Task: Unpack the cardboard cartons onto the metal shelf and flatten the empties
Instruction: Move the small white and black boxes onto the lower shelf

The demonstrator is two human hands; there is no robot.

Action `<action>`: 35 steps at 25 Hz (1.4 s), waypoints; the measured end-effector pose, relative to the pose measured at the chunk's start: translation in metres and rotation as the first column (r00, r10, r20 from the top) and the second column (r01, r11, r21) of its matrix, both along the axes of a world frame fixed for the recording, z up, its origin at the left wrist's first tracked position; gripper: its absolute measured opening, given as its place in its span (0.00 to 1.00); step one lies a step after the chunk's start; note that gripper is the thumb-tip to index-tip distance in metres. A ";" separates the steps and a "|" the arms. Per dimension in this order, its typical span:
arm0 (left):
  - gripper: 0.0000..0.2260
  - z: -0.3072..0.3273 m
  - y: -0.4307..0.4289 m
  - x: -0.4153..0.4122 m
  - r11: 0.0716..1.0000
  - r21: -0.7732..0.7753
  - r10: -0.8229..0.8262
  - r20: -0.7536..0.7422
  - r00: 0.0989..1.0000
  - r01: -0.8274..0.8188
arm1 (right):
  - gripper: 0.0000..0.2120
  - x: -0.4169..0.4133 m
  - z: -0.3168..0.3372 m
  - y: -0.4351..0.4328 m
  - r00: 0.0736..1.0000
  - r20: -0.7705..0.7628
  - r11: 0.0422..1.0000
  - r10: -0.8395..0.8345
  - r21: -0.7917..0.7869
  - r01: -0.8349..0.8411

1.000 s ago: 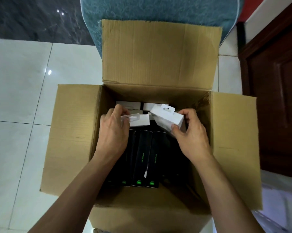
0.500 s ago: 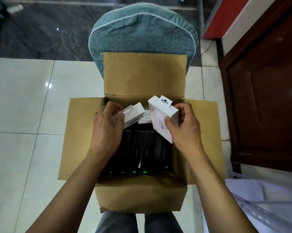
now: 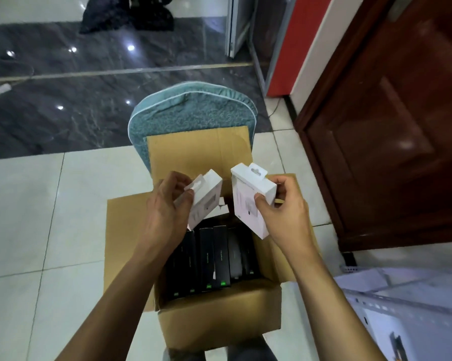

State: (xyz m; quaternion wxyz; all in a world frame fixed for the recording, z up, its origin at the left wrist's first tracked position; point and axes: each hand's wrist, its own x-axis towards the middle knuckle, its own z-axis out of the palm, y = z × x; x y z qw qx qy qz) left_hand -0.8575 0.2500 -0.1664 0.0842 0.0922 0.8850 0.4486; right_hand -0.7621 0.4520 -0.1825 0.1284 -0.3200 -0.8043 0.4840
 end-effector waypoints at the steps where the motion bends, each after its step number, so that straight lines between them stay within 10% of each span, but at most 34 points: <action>1: 0.03 0.007 0.000 -0.002 1.000 0.015 -0.016 -0.010 1.000 0.017 | 0.17 0.004 0.007 -0.001 0.999 -0.007 0.999 -0.032 0.008 0.032; 35: 0.02 0.157 0.075 0.172 0.672 0.181 -0.679 -0.234 0.695 0.718 | 0.14 0.281 0.153 -0.070 0.600 -0.279 0.594 -0.750 0.115 0.796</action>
